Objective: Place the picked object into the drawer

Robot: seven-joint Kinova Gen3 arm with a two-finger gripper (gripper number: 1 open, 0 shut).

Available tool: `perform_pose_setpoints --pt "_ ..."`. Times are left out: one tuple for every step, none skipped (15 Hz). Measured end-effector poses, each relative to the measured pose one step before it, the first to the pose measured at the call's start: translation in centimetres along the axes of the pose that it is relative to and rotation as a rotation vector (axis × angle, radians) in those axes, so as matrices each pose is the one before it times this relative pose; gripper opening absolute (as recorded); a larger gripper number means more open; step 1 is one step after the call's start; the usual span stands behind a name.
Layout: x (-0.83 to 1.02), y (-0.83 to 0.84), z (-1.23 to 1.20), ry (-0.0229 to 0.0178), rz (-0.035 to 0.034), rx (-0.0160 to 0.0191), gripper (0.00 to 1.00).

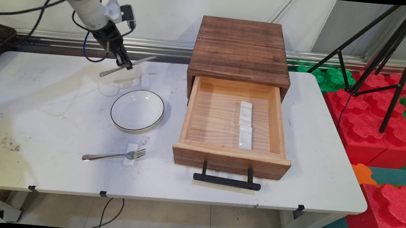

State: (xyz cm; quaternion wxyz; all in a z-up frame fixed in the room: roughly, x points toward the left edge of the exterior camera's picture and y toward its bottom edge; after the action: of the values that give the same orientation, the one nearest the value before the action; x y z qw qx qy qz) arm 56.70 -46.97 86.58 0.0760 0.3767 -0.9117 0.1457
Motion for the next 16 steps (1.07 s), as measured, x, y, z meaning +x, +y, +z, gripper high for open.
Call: perform_pose_setpoints --pt "-0.048 0.107 -0.589 0.00797 -0.0109 0.0087 0.0" --pt "-0.027 0.127 -0.689 0.00941 -0.0115 0.00995 0.0" --pt "-0.018 0.168 -0.71 0.00913 -0.01048 0.00959 0.0" --pt "0.007 0.135 -0.639 0.00815 -0.00784 0.00893 0.0" --pt "-0.017 0.088 -0.423 0.00479 -0.00504 0.00554 0.0" --pt "0.049 0.167 -0.632 0.00735 -0.00464 0.00806 0.0" --pt "0.009 0.108 -0.444 0.00464 -0.00342 0.00551 0.0" --pt "0.069 0.203 -0.662 0.0068 -0.00326 0.00731 0.0" --pt "0.101 0.129 -0.404 0.00451 -0.00115 0.00458 0.0" --pt "0.069 0.219 -0.64 0.00642 -0.0025 0.00648 0.0" --pt "0.019 0.147 -0.437 0.00416 -0.00186 0.00437 0.0" --pt "0.074 0.251 -0.63 0.00604 -0.00105 0.00557 0.0" --pt "0.094 0.207 -0.496 0.00503 0.00027 0.00416 0.0" --pt "0.038 0.299 -0.605 0.00564 0.00007 0.00401 0.0" --pt "0.106 0.325 -0.578 0.00602 0.00156 0.00309 0.0" --pt "0.173 0.421 -0.624 0.00698 0.00316 0.00189 0.0"
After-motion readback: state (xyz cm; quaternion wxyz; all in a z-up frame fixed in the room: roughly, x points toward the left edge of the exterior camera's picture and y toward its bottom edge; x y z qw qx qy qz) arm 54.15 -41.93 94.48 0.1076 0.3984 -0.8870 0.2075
